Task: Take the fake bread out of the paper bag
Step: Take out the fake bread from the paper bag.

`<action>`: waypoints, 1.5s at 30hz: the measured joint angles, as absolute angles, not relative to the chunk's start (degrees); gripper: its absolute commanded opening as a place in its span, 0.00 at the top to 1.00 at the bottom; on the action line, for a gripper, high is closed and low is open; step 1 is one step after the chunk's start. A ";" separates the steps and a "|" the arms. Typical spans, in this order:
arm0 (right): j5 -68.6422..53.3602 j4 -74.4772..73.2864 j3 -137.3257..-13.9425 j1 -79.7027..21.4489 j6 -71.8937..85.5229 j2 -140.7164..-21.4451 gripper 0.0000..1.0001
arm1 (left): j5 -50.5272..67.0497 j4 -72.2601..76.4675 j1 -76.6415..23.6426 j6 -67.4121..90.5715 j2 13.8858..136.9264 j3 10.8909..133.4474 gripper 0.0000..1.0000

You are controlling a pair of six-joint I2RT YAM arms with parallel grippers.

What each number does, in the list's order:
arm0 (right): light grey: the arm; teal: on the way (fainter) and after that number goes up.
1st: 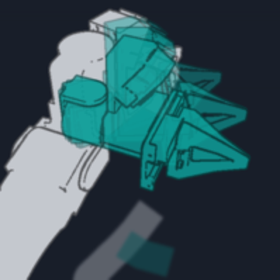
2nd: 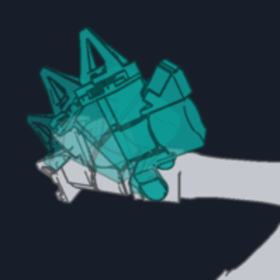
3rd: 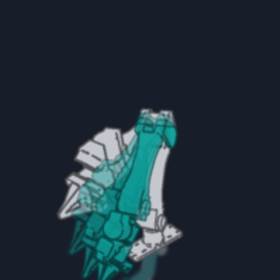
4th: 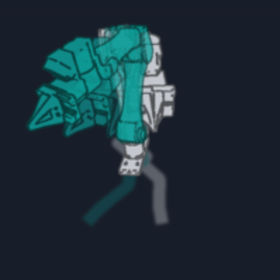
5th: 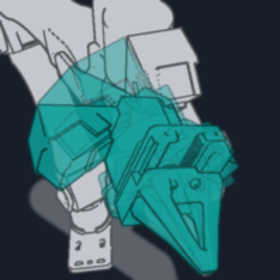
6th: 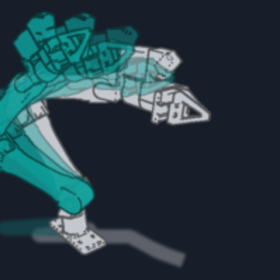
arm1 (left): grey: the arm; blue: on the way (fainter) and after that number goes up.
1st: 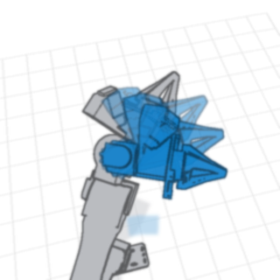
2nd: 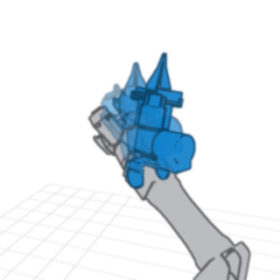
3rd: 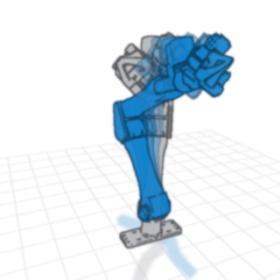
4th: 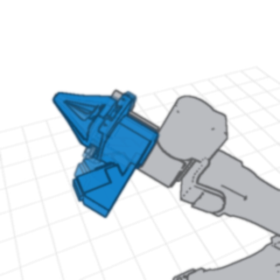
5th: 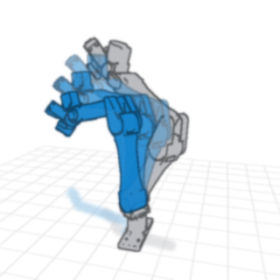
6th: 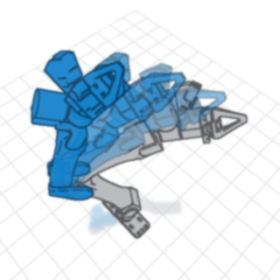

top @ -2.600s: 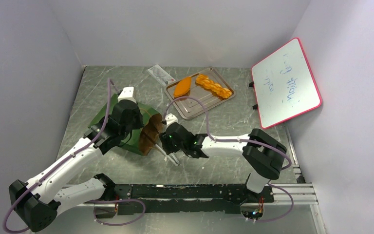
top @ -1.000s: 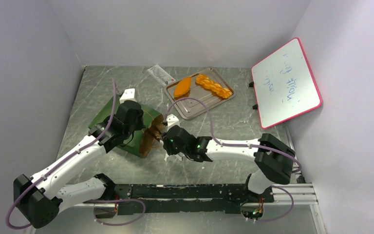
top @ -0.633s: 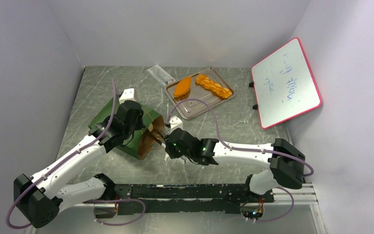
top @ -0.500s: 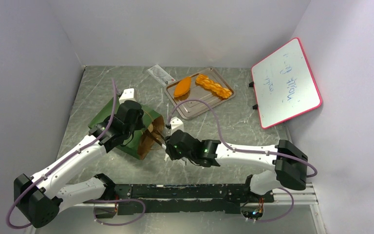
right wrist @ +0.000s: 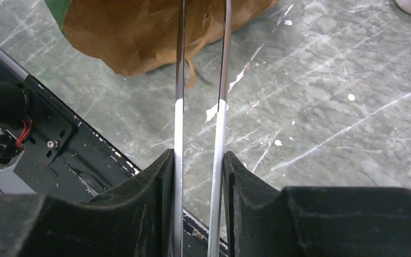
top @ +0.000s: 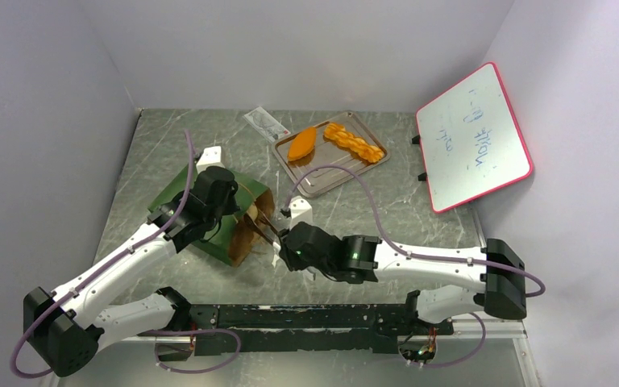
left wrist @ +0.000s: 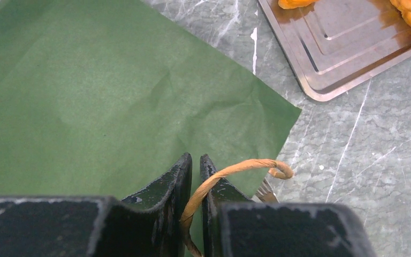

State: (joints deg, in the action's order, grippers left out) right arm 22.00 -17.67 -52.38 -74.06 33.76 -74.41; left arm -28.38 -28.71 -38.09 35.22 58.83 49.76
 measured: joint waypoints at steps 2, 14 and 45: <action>22.76 -18.90 -52.38 -74.56 34.26 -73.49 0.84 | -28.53 -28.73 -38.09 35.33 58.83 49.58 0.93; 26.63 -26.15 -51.94 -75.44 38.65 -65.84 0.87 | -30.52 -28.84 -38.09 35.66 58.70 48.88 0.93; 49.23 -37.63 -55.16 -63.92 47.66 -60.66 0.98 | -31.40 -26.09 -34.57 33.43 57.67 48.88 0.93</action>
